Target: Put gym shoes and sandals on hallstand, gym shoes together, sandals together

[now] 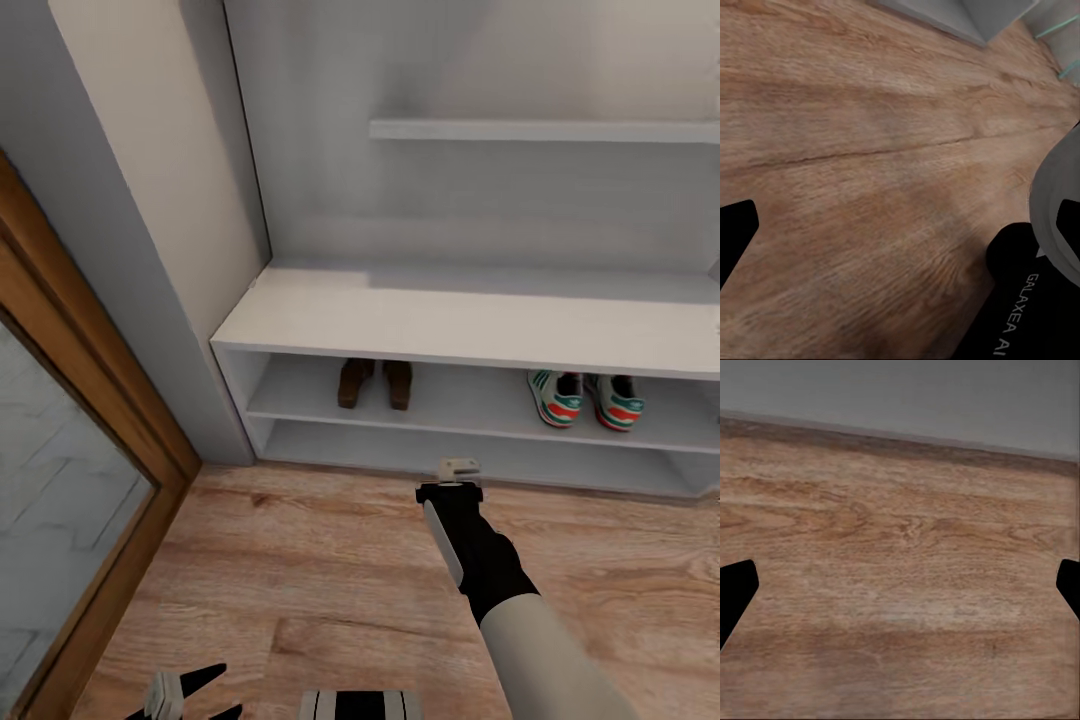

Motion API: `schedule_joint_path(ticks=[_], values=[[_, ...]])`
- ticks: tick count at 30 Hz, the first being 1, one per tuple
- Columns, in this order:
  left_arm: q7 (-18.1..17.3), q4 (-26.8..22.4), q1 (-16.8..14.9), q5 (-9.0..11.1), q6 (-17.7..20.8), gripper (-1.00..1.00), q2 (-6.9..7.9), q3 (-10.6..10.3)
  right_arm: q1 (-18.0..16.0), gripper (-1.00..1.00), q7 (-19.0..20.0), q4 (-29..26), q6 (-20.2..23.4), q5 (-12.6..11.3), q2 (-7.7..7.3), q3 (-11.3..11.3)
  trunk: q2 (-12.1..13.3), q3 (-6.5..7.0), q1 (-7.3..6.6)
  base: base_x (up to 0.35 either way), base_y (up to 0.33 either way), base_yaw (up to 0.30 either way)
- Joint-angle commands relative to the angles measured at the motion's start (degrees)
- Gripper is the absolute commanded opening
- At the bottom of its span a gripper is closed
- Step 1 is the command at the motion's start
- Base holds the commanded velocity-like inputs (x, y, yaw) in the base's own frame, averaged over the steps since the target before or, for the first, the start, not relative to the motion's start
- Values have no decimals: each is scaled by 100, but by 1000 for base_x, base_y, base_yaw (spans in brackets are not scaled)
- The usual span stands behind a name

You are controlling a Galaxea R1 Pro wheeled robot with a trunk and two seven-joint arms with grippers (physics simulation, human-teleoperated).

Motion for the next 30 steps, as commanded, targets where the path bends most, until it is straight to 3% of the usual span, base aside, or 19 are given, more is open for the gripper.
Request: schedule_joint_path(ticks=[1,11,22,30], values=[[-12,6,-2,3,-52,100,0,6,-3,100,-34,-3,28,-17,0,10,-2,-4,-5,-332,-15,0],[-12,10,-2,1,-49,100,0,12,-3,100,-27,23,27,-17,0,3,-2,-4,-5,-289,-3,0],[-18,-19,25,1,-56,100,2,19,-3,100,-18,39,20,-8,0,-6,-2,-4,-5,-12,0,0],[-14,-16,25,1,-40,100,2,17,-3,100,-12,77,15,-8,0,-5,9,173,-25,0,0,0]])
